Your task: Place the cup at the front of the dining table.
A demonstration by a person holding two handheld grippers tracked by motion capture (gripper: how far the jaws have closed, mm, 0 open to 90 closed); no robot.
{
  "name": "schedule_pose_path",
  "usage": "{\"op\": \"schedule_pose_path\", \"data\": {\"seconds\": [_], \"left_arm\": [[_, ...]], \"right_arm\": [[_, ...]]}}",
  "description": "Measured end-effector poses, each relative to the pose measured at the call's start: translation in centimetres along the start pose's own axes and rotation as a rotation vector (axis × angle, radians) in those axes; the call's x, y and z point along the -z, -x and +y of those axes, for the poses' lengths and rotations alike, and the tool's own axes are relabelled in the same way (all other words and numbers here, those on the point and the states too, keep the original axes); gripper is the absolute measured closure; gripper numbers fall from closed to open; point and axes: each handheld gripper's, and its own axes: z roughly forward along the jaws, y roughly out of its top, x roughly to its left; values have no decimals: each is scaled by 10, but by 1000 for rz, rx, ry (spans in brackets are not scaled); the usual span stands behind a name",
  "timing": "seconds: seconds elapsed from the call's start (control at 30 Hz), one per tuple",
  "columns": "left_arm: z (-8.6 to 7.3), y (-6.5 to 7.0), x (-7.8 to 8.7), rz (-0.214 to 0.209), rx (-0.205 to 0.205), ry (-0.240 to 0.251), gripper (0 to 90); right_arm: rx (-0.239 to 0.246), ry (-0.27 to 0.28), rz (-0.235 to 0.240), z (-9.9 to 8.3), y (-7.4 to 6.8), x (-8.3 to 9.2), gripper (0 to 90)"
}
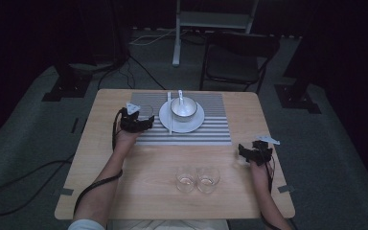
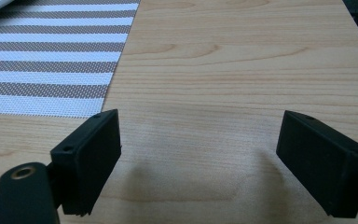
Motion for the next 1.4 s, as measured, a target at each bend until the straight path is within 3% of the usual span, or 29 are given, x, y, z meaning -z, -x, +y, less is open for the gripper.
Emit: {"op": "schedule_pose_path", "data": {"seconds": [0.4, 0.57, 0.73, 0.87, 0.97, 1.03, 1.13, 1.2, 1.33, 1.4], "left_arm": [[14, -5, -31, 71, 42, -5, 202], [17, -9, -44, 99, 87, -10, 202], [16, -8, -53, 135, 77, -25, 202], [14, -10, -59, 106, 129, -10, 202], [11, -9, -64, 136, 110, -29, 202], [9, -11, -67, 141, 134, -38, 202], [6, -12, -69, 112, 141, -25, 202], [6, -10, -71, 125, 116, -37, 202], [6, -6, -75, 152, 116, -53, 202], [6, -4, -75, 157, 92, -57, 202]], "right_arm": [[2, 0, 2, 0, 0, 0, 131], [2, 1, -1, 0, 0, 0, 131], [0, 4, 2, 0, 0, 0, 131], [4, 3, 1, -1, 0, 1, 131], [6, 2, 0, -1, 0, 1, 132], [7, 4, -1, -1, -1, 1, 132], [7, 5, 0, -1, -1, 1, 131], [8, 5, -1, -1, -1, 1, 131], [11, 4, -4, -1, -1, 1, 131], [11, 4, -5, -1, -1, 1, 131]]}}
